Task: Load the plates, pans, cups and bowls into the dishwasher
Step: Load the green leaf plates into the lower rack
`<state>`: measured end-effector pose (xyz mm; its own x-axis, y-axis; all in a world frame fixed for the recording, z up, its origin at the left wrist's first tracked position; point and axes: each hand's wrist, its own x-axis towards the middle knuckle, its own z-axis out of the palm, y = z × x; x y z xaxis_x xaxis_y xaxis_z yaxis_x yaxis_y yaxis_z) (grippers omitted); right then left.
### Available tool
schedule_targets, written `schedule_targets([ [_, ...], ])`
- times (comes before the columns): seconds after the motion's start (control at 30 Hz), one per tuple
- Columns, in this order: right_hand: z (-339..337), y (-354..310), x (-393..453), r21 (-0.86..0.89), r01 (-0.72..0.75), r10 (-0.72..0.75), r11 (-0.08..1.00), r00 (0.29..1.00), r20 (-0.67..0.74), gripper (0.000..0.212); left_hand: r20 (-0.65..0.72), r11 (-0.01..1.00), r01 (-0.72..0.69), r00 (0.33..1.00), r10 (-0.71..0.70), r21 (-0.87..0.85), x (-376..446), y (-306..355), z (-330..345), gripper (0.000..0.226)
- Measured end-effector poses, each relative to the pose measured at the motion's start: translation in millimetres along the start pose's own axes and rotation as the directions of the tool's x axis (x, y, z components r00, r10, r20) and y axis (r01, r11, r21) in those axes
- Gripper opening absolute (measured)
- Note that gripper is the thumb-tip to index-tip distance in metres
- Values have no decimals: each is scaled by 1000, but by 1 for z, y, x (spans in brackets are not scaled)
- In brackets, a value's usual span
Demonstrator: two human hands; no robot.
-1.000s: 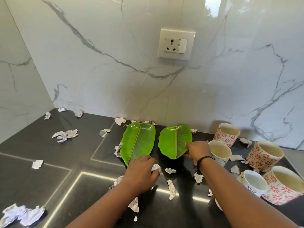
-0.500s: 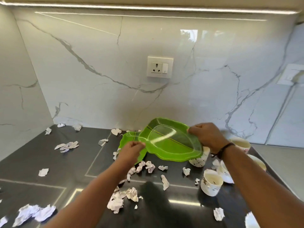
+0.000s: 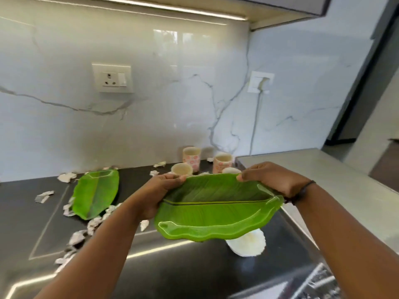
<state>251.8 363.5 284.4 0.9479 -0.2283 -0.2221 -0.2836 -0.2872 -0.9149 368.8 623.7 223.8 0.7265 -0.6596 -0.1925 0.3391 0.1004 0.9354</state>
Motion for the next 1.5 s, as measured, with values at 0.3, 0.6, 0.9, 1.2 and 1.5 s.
schedule_targets([
  [0.3, -134, 107, -86, 855, 69, 27, 514, 995, -96, 58, -160, 989, -24, 987, 0, -149, 18, -49, 187, 24],
  [0.6, -260, 217, -194, 605, 92, 144, 791, 933, -330, 24, -149, 979, 100, 981, -127, -176, 62, -158, 418, 24],
  [0.9, -337, 332, -278, 630, 79, 332, 772, 796, -507, 31, 120, 945, 292, 943, -310, 149, 105, -238, 539, 10],
  [1.2, -381, 423, -308, 533, -238, 554, 812, 602, -575, 37, 317, 795, 303, 797, -514, 526, 151, -321, 608, 10],
  [1.5, -363, 515, -264, 380, -537, 618, 753, 380, -688, 22, 437, 592, -51, 726, -531, 805, 231, -426, 596, 18],
])
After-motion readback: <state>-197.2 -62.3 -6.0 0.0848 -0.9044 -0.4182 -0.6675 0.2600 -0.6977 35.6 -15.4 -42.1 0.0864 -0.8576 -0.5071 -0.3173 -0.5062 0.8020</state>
